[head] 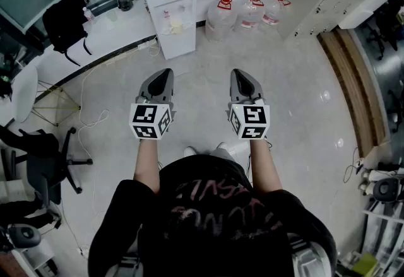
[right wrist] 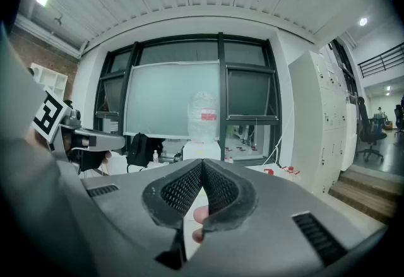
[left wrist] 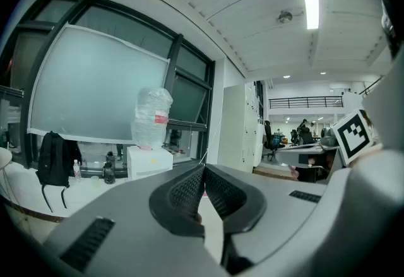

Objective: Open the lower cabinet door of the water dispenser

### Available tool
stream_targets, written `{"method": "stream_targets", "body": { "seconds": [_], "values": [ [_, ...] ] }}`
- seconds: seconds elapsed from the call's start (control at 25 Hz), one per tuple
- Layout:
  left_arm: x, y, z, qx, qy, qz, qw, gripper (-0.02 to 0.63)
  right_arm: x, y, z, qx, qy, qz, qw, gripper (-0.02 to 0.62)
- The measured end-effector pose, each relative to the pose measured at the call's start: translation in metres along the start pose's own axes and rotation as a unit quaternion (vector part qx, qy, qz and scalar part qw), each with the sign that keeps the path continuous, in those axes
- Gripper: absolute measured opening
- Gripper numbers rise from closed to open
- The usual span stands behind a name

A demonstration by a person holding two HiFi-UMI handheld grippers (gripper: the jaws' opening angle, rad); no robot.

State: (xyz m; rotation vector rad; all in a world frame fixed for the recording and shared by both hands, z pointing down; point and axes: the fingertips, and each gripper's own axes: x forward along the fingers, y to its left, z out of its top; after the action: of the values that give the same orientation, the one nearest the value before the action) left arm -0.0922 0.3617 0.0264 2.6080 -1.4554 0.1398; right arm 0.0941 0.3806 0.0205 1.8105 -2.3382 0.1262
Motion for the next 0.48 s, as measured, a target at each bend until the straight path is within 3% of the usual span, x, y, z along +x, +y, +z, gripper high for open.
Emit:
{"method": "stream_targets", "body": {
  "seconds": [0.48],
  "values": [
    [0.006,0.016,-0.001,-0.003,0.004,-0.003,1.0,0.011,0.018,0.01,-0.004,-0.003,0.011,0.002,1.0,0.011]
  ]
}}
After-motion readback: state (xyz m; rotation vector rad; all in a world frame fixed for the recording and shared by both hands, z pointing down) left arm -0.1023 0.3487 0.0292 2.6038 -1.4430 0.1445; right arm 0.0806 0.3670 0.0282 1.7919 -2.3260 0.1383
